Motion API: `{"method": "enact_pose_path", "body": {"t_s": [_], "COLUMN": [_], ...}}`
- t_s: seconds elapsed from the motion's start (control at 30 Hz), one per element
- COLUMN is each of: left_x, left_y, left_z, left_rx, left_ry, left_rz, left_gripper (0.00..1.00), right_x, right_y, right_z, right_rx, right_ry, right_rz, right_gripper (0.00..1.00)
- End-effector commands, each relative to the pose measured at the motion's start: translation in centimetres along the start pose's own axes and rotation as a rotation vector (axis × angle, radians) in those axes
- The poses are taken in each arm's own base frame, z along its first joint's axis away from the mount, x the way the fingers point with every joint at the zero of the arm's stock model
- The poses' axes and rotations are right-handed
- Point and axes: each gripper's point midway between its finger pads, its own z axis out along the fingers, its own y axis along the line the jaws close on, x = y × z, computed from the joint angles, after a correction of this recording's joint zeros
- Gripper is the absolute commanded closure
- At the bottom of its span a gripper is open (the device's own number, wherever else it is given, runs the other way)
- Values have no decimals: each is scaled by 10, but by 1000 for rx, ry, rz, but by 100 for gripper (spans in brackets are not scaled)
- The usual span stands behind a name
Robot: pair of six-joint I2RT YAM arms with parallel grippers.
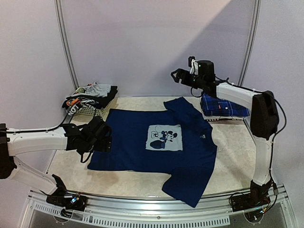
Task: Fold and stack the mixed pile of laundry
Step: Flatten out the crumpled T-shirt at the center of the board, then fold the 1/3-folded T-shirt at the center of the board.
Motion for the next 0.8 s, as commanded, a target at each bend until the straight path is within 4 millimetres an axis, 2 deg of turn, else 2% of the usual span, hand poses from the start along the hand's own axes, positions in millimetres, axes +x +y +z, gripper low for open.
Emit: {"method": "enact_pose_path", "body": {"t_s": [0.0, 0.07, 0.17, 0.33, 0.43, 0.57, 0.77], "left_x": [19, 28, 40, 58, 66, 79, 93], "left_y": [6, 10, 18, 31, 38, 49, 61], "left_z": [1, 2, 2, 0, 0, 1, 1], "left_rx": [-4, -21, -33, -28, -18, -32, -49], "left_ry": [33, 57, 78, 93, 102, 117, 114], "left_rz": [-86, -117, -181, -282, -335, -384, -460], "left_gripper": [1, 1, 3, 8, 10, 14, 23], "right_x": [33, 54, 74, 132, 160, 188, 221], "right_y": [2, -1, 6, -14, -21, -39, -47], "right_z": [-45, -66, -100, -151, -182, -222, -279], "right_rx": [137, 156, 168, 282, 318, 435, 503], "right_ry": [127, 176, 229, 361, 417, 478, 544], "right_rz": [-3, 43, 76, 110, 144, 169, 221], "right_gripper": [2, 1, 1, 1, 1, 1, 1]}}
